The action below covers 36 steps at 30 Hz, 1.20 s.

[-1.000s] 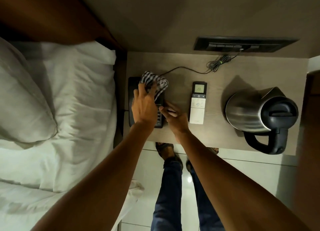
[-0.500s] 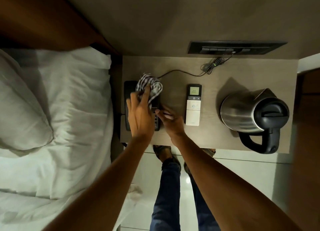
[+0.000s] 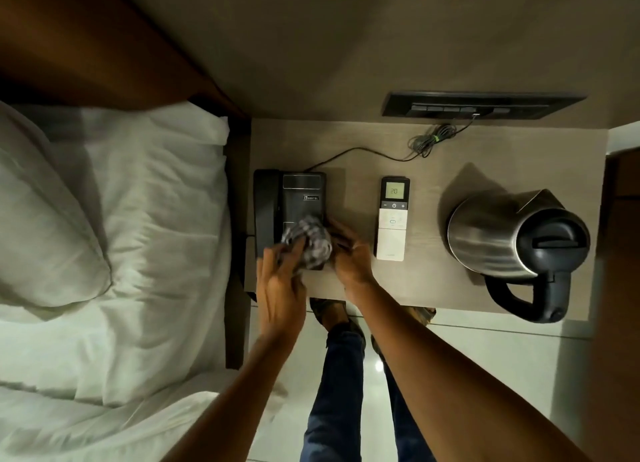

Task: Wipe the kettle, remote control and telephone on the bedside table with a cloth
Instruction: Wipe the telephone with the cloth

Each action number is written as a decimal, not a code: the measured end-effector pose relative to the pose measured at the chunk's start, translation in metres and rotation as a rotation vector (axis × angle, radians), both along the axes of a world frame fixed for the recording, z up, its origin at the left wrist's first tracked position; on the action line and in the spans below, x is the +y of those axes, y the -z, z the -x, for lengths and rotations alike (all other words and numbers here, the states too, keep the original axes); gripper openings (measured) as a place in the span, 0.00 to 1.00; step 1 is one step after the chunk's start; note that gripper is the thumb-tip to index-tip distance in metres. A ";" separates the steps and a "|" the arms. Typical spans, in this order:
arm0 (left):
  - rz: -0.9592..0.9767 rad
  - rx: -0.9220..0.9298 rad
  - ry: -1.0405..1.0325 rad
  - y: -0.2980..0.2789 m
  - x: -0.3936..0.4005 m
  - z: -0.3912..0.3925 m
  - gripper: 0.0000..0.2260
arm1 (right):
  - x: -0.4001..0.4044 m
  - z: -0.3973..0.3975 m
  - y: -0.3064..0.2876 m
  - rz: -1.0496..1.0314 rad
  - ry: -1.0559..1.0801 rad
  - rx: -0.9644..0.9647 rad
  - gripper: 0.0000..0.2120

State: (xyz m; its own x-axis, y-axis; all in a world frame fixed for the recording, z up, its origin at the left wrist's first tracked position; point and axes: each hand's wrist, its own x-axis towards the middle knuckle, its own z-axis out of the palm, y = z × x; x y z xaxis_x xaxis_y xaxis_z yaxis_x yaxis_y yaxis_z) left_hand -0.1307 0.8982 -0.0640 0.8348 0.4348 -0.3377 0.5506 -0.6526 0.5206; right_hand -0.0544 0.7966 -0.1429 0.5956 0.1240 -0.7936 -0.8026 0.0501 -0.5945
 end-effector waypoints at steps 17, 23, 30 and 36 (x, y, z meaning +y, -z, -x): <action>-0.006 -0.049 -0.231 0.023 0.004 -0.067 0.20 | -0.003 -0.003 0.002 0.102 -0.122 -0.106 0.20; -0.154 -0.064 0.117 0.027 0.017 -0.087 0.24 | -0.002 -0.003 0.001 0.088 -0.104 -0.109 0.21; -0.031 0.027 -0.038 0.015 0.001 -0.010 0.25 | 0.001 0.001 0.000 -0.031 0.028 0.025 0.22; -0.139 -0.081 -0.007 0.015 0.027 -0.116 0.28 | 0.002 -0.001 0.002 0.064 -0.030 -0.038 0.20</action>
State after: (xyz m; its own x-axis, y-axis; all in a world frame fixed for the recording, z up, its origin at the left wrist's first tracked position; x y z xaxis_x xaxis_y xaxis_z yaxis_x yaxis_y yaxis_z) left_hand -0.0146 0.9251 -0.0785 0.8535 0.4785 -0.2062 0.5154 -0.7175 0.4685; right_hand -0.0532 0.7981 -0.1452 0.6225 0.0923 -0.7772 -0.7797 -0.0127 -0.6260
